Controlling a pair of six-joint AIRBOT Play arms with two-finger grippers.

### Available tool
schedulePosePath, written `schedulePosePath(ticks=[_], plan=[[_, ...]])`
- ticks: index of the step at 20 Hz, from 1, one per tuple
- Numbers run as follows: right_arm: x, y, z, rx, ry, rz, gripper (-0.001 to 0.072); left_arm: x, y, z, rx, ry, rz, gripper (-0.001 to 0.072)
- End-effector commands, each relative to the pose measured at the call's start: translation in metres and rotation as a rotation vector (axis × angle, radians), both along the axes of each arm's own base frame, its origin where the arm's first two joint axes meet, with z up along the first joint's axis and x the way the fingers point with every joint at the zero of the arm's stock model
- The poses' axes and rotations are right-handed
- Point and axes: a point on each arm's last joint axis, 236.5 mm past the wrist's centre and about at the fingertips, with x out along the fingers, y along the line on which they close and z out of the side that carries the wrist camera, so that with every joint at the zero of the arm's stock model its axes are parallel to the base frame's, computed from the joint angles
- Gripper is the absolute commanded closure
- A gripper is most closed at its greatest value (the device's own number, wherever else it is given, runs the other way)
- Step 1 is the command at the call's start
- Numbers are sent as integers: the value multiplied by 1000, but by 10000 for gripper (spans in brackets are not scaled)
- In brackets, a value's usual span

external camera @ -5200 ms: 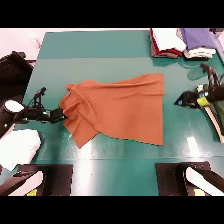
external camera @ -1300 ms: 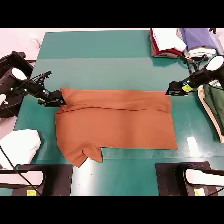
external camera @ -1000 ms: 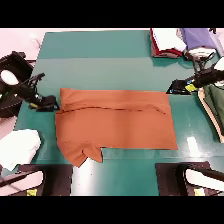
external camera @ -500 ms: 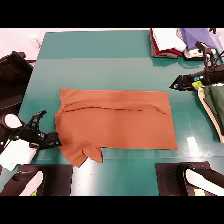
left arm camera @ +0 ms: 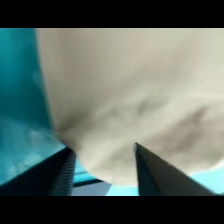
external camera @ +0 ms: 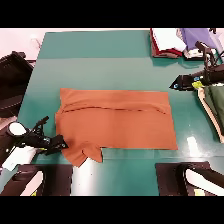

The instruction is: Fold the shirts.

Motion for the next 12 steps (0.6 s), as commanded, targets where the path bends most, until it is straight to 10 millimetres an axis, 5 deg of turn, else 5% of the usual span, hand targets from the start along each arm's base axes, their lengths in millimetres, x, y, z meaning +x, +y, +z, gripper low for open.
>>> schedulePosePath(ticks=[1,5,8,9,12], plan=[[-9,-5,-3,-10,29,23,326,0,-12,0,-55,-9,9,674],[-51,-33,-34,-1,185,-20,326,15,-15,24,-78,-75,-56,679],[-117,-66,-91,7,388,-130,313,35,-12,42,-67,-143,-61,680],[-143,-75,-112,10,462,-164,193,39,-12,45,-65,-159,-70,679],[-203,-70,-159,105,649,-257,181,45,-11,47,-58,-187,-76,679]])
